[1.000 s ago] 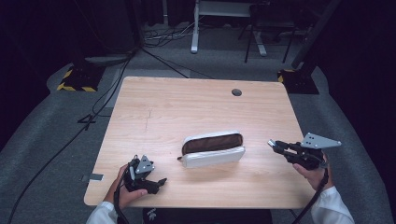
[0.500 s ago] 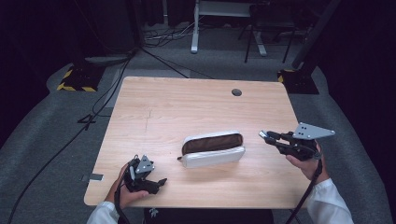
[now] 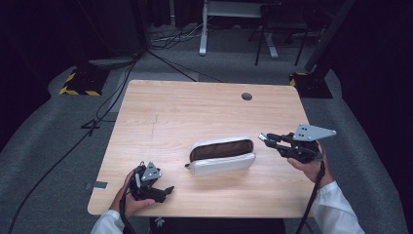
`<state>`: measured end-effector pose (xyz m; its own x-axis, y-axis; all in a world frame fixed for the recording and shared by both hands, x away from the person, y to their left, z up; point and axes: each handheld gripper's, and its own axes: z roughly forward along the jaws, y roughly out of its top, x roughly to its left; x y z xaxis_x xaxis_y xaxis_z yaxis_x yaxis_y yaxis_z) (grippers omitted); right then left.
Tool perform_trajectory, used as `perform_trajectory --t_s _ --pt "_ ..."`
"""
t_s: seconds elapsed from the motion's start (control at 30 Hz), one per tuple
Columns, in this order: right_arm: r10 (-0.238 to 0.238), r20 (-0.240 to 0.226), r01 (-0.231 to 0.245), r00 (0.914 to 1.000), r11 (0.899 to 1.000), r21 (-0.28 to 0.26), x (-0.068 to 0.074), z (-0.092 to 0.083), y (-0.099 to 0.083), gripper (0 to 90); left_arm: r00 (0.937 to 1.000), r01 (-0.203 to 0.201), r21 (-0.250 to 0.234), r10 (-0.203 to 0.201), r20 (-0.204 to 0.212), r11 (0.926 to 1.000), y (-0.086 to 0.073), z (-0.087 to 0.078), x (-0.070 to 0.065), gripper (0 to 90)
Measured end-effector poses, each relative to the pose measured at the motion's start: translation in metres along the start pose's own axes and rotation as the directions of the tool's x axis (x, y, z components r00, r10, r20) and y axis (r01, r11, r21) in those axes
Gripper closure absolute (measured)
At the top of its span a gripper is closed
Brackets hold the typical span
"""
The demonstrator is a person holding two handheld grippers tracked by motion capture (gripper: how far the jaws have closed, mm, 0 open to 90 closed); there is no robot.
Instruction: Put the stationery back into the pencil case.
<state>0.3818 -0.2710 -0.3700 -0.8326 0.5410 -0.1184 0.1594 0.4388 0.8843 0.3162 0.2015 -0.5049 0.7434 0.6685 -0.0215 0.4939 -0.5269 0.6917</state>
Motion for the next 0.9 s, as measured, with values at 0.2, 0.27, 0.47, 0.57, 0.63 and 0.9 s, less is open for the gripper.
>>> perform_trajectory --t_s 0.2,0.27,0.47,0.57,0.63,0.9 --pt "-0.018 -0.024 0.018 0.9995 1.000 0.006 0.006 0.013 0.008 73.4 1.0000 -0.001 0.001 0.001 0.000 1.0000 0.000 0.000 0.000 15.1" --pt "-0.025 -0.034 0.025 0.9991 1.000 0.007 0.008 0.017 0.011 73.3 1.0000 -0.001 0.001 0.001 0.000 1.0000 0.000 0.000 0.000 15.1" --pt "-0.047 -0.068 0.049 0.9965 0.999 0.022 0.016 0.033 0.016 73.3 1.0000 -0.002 0.001 0.002 0.000 1.0000 0.000 0.000 0.000 15.1" --pt "-0.052 -0.086 0.055 0.9949 0.998 0.026 0.020 0.041 0.017 73.3 1.0000 -0.001 0.001 0.001 0.000 1.0000 0.000 0.000 0.000 15.1" --pt "-0.056 -0.102 0.059 0.9932 0.998 0.030 0.022 0.047 0.017 73.3 1.0000 -0.001 0.001 0.001 0.000 1.0000 0.000 0.000 0.000 15.1" --pt "-0.070 -0.135 0.078 0.9883 0.996 0.053 0.028 0.062 0.018 73.3 1.0000 -0.002 0.001 0.002 0.000 1.0000 0.000 0.000 0.000 15.1"
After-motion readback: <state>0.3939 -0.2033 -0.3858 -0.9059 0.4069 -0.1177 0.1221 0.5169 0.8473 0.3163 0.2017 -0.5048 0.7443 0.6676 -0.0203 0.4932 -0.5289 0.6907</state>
